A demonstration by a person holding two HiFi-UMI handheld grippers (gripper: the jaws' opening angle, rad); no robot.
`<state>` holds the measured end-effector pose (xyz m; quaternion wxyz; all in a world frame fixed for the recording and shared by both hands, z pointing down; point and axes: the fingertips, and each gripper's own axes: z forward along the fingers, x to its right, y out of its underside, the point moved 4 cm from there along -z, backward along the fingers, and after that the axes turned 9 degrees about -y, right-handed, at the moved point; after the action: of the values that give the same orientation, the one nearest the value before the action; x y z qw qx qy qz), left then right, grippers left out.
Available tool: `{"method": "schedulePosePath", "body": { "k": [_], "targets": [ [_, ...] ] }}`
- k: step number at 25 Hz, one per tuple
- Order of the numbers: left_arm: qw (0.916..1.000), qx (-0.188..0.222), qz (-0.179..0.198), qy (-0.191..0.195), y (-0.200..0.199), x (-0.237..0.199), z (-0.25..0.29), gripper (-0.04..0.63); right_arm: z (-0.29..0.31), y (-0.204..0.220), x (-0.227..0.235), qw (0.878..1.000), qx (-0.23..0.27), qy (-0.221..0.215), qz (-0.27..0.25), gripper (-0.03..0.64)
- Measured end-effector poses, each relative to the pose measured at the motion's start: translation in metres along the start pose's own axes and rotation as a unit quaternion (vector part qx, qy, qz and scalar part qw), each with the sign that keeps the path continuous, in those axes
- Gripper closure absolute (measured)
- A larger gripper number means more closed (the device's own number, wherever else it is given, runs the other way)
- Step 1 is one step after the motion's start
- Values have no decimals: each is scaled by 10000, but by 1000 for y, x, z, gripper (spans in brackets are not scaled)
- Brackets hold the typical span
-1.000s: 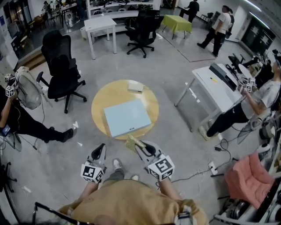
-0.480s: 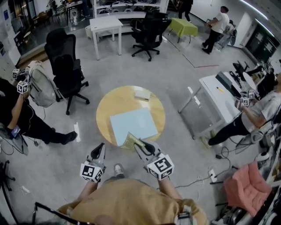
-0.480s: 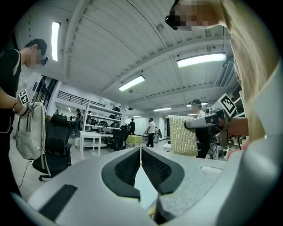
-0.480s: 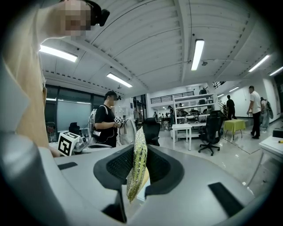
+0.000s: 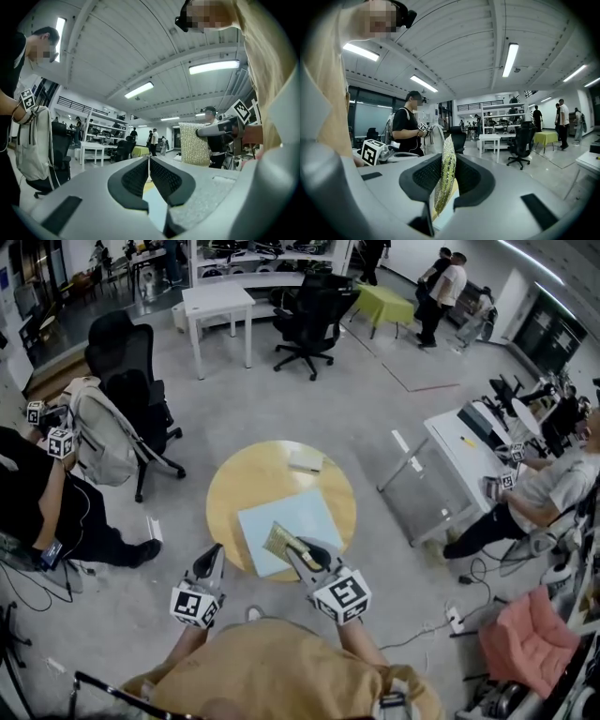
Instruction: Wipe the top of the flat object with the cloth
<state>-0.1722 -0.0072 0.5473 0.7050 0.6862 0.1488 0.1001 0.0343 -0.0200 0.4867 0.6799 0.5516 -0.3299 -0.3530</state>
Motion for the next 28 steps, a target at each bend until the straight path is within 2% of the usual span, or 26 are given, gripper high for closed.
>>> {"method": "schedulePosePath", "body": {
  "k": [6, 14, 19, 24, 28],
  "targets": [
    [9997, -26, -64, 246, 3, -42, 25, 581, 41, -4, 9, 9997, -6, 255, -12, 552],
    [9993, 13, -91, 371, -1, -38, 51, 581, 40, -6, 28, 9993, -32, 360, -30, 552],
    [9999, 16, -97, 139, -4, -38, 86, 581, 54, -7, 70, 9999, -44, 89, 14, 552],
    [9998, -4, -124, -150, -4, -9, 83, 581, 39, -2, 77, 9987, -188, -432, 185, 552],
    [9994, 38, -117, -309, 1, 11, 76, 581, 26, 22, 74, 9967, -344, -666, 309, 552]
  ]
}}
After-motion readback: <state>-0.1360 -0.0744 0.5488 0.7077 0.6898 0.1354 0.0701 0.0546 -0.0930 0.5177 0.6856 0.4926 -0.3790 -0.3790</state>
